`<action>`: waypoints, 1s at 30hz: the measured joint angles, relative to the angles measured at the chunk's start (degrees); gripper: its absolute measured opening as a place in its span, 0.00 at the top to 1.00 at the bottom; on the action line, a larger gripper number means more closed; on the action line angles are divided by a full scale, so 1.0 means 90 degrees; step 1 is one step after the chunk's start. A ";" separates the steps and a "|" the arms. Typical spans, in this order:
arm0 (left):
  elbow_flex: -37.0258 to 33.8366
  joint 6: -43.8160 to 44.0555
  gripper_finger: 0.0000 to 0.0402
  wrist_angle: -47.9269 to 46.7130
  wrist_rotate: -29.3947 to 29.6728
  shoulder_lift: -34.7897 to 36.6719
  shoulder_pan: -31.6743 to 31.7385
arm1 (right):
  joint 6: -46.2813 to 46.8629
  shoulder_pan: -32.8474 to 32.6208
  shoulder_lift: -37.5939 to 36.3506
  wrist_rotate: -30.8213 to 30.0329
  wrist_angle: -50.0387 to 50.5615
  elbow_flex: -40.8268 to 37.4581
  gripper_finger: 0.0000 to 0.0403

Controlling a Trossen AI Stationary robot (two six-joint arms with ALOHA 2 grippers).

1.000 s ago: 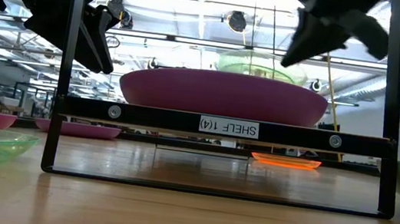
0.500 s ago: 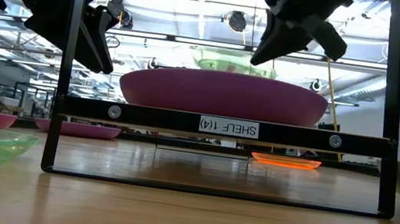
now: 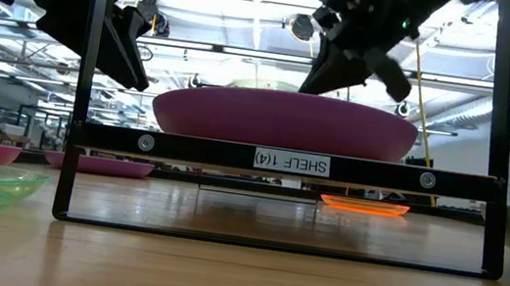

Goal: Place and stack plates onto a shelf
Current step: Stack the right small green plate on top of the small pink plate on the shelf

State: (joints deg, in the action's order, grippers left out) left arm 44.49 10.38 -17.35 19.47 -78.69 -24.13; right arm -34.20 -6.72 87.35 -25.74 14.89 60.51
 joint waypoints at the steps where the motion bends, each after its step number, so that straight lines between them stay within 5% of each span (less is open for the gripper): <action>1: 0.0000 0.0049 0.69 -0.0002 0.0000 0.0002 -0.0016 | -0.0076 0.0042 0.0000 -0.0033 -0.0125 -0.0078 1.00; 15: 0.0000 0.0242 0.69 0.0005 0.0037 0.0002 -0.0240 | -0.0419 0.0464 0.0000 0.0853 -0.1140 -0.0634 1.00; 30: 0.0000 0.0051 0.69 0.0156 0.0073 0.0000 -0.0283 | -0.0514 0.0500 0.0000 0.0884 -0.1561 -0.1112 1.00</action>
State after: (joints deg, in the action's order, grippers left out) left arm 44.49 10.83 -15.94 20.12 -78.70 -26.68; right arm -38.83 -2.22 87.35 -17.78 0.84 50.50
